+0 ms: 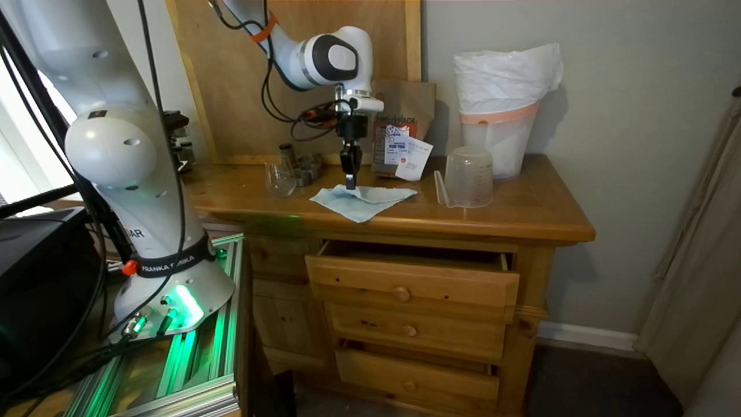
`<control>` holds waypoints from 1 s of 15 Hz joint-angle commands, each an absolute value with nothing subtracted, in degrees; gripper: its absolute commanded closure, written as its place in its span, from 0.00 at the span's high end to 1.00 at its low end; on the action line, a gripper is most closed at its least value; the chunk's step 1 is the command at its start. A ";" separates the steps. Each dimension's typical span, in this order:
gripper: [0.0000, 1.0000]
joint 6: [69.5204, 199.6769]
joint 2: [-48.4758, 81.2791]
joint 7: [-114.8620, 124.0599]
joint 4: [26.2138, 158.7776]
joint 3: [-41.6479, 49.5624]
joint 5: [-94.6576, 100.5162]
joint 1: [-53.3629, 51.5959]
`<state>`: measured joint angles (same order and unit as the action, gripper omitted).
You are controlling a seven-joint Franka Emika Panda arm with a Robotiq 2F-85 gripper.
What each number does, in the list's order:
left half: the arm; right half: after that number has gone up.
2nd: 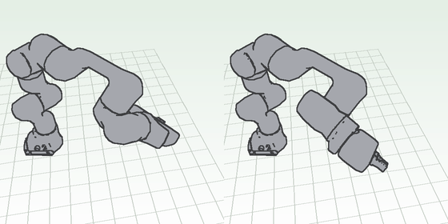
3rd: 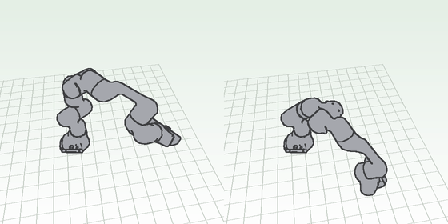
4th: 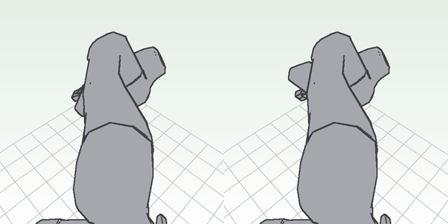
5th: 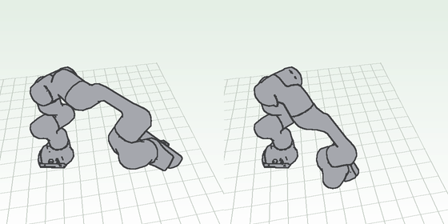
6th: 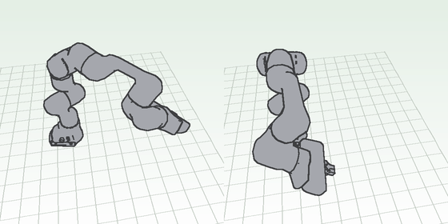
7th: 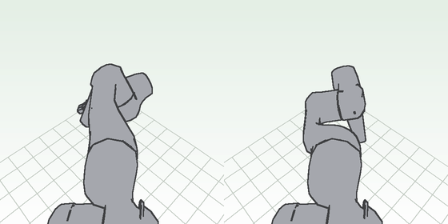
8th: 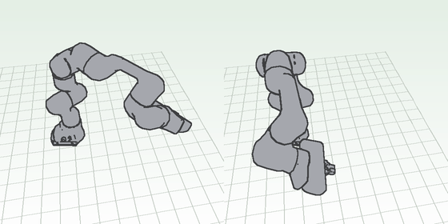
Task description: Pick up the piece of candy from the table, put it on the white cloth and then fold the white cloth
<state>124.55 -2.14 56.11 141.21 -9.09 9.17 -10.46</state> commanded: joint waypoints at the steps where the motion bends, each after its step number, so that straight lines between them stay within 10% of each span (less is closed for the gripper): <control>1: 0.02 126.88 -4.00 55.13 144.16 -9.03 10.64 -9.26; 11: 0.04 126.79 -3.06 55.87 145.09 -8.98 12.08 -8.14; 12: 0.29 126.56 -2.95 55.79 144.97 -9.03 12.17 -8.19; 15: 0.43 125.92 -3.28 55.78 144.57 -9.01 12.68 -8.16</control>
